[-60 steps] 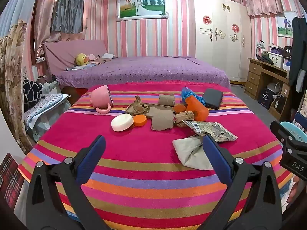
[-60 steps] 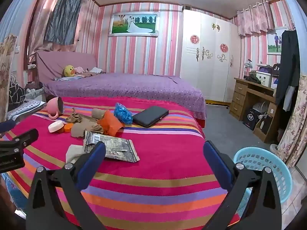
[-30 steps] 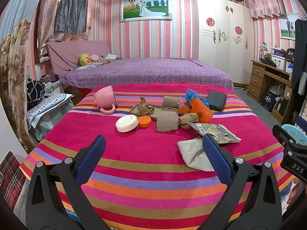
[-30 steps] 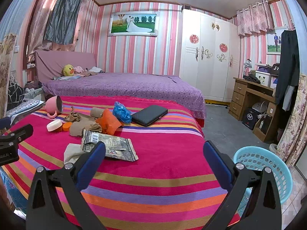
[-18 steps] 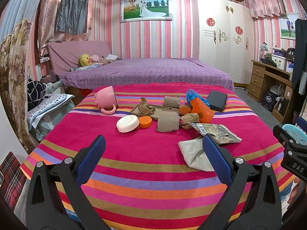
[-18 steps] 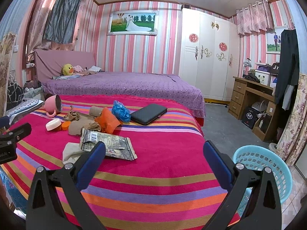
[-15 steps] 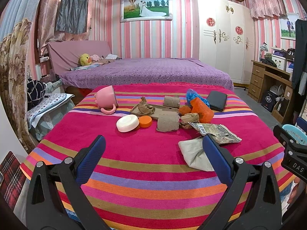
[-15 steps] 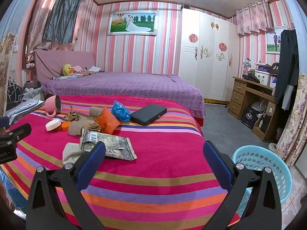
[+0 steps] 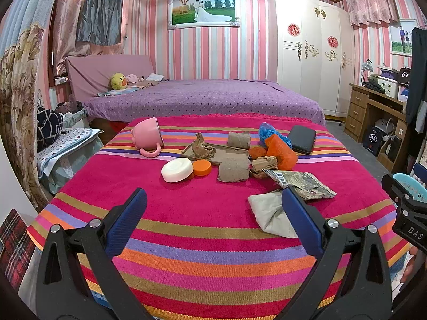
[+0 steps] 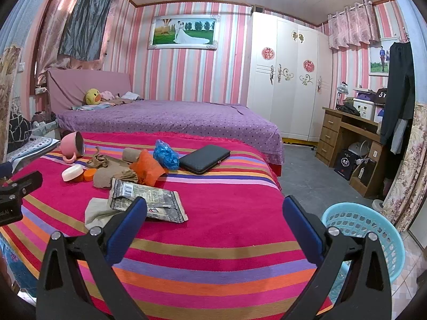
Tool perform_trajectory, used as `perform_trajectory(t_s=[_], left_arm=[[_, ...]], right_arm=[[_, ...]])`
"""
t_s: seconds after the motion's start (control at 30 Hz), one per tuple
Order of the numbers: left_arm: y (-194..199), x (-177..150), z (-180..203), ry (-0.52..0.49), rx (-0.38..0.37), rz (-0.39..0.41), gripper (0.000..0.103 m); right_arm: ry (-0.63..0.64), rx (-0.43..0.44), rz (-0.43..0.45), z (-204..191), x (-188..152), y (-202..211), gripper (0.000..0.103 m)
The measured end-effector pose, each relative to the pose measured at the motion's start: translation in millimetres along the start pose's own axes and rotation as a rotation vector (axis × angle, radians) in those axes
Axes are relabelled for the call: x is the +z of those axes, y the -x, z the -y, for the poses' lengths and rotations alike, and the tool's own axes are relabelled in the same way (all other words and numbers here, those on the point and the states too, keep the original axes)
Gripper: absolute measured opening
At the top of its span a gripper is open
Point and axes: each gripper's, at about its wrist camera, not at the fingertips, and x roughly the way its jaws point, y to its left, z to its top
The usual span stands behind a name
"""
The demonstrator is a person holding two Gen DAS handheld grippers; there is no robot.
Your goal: Collect trash
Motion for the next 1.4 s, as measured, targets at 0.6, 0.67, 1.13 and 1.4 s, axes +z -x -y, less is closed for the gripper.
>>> perform_trajectory(t_s=[0.6,0.67,1.13,1.4], left_arm=[[-10.2,-3.8,-2.8,-0.003,0.022,-0.011,0.098],[-10.3,-4.0,-2.8,-0.005,0.024,-0.013,0.098],[-20.6,-4.8,-11.5,0.01,0.054,-0.039,0.098],[-21.1,-4.0,-9.5,0.004,0.042,-0.038,0.098]], right_arm=[[0.018,0.004,0.007,-0.4,-3.5,-2.2,0.099],[0.017,0.004,0.004,0.5,-3.9,-3.7,0.099],[0.009,0.005,0.001,1.6,-3.5,-5.0,0.099],[0.01,-0.002,0.003,7.1,-3.0,-6.5,0.099]])
